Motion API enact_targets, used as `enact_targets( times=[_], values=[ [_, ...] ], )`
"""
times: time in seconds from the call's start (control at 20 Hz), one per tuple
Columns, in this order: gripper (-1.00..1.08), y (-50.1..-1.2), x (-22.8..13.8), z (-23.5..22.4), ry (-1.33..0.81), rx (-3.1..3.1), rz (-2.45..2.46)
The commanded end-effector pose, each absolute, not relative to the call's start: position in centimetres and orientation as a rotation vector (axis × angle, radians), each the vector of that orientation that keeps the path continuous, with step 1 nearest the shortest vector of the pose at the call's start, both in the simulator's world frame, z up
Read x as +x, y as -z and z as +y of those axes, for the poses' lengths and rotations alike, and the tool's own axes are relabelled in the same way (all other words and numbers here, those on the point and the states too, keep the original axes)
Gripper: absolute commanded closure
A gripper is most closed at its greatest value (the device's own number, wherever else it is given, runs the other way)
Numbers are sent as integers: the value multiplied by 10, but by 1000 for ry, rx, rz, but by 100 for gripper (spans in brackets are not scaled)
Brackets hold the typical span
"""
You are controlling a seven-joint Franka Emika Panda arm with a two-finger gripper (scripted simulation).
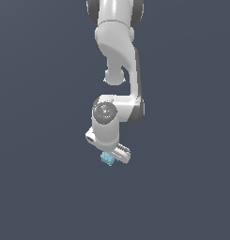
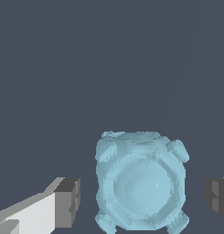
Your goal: Pick up the object and move it to a goal position.
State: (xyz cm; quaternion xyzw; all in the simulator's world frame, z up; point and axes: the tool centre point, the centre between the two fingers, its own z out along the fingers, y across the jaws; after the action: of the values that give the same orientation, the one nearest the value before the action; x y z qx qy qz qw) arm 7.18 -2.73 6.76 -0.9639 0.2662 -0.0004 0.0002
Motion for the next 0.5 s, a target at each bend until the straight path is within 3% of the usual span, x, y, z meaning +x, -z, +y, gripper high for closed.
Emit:
enact_targets(
  times=[0.0,0.4,0.45],
  values=[
    [-92,-53,71,-27,0,-3028,838],
    [-92,-39,72,-28,0,-3027,841],
    [108,-39,72,-28,0,-3027,841]
  ],
)
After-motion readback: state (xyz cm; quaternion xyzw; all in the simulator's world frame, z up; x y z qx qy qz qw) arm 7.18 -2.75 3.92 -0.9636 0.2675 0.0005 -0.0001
